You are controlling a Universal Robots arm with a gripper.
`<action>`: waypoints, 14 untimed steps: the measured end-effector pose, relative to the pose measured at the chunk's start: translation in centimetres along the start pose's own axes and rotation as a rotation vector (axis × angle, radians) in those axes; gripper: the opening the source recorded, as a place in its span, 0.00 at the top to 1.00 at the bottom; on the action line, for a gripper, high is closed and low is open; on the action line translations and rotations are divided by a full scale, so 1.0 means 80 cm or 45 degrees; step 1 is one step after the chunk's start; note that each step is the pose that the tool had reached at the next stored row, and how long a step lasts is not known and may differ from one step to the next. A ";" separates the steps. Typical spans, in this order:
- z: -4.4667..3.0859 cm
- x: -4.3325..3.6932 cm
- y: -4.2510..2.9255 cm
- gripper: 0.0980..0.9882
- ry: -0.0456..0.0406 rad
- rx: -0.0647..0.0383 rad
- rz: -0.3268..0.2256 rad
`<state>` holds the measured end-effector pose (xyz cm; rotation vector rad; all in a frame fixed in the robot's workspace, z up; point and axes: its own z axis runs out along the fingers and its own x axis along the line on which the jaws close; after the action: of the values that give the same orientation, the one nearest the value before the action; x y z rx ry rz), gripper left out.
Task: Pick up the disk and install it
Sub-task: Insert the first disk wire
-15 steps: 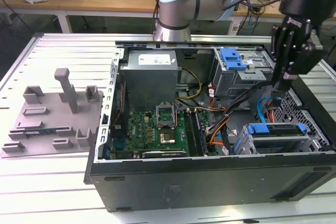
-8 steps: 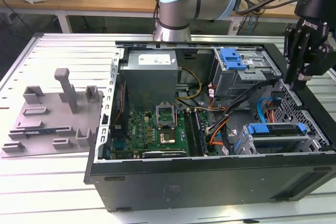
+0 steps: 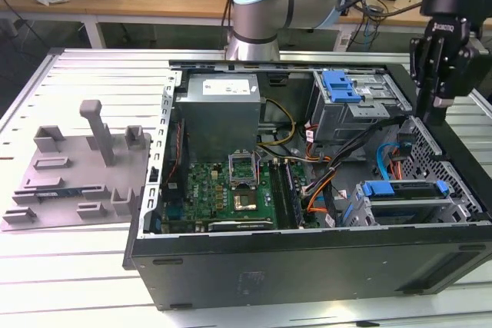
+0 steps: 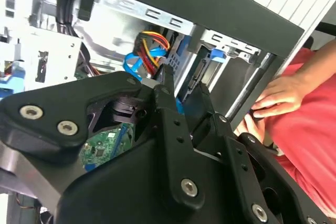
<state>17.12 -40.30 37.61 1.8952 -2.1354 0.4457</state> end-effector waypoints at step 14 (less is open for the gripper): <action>0.0229 -0.027 0.0175 0.71 0.051 0.009 0.022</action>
<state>16.01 -38.89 35.01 1.8570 -2.1288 0.4913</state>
